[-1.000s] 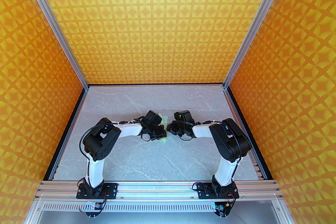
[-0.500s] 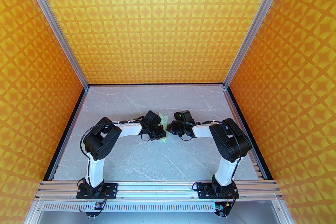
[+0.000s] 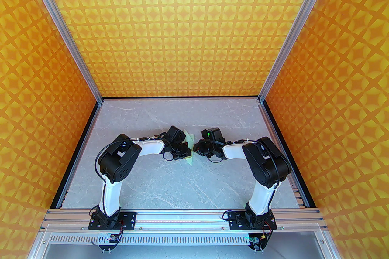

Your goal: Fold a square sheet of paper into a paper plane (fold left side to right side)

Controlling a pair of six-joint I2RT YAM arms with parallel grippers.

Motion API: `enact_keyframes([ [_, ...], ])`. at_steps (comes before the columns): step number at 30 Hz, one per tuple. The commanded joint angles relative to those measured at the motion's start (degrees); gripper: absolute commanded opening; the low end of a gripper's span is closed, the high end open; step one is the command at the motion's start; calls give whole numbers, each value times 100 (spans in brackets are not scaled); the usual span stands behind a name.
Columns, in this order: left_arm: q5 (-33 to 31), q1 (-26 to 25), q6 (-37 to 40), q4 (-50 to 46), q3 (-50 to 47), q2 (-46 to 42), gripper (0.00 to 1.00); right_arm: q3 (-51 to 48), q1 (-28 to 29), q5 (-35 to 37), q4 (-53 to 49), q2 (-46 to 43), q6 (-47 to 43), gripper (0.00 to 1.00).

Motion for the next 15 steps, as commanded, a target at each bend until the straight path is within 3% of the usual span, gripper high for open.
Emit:
enact_keyframes([
  [1, -141, 6, 84, -297, 33, 111, 1, -181, -15, 208, -246, 51, -56, 0],
  [9, -118, 313, 333, -594, 526, -269, 6, -190, -11, 218, -254, 43, -66, 0],
  [15, -18, 438, 513, -730, 876, 42, 6, -188, -16, 221, -242, 58, -61, 0],
])
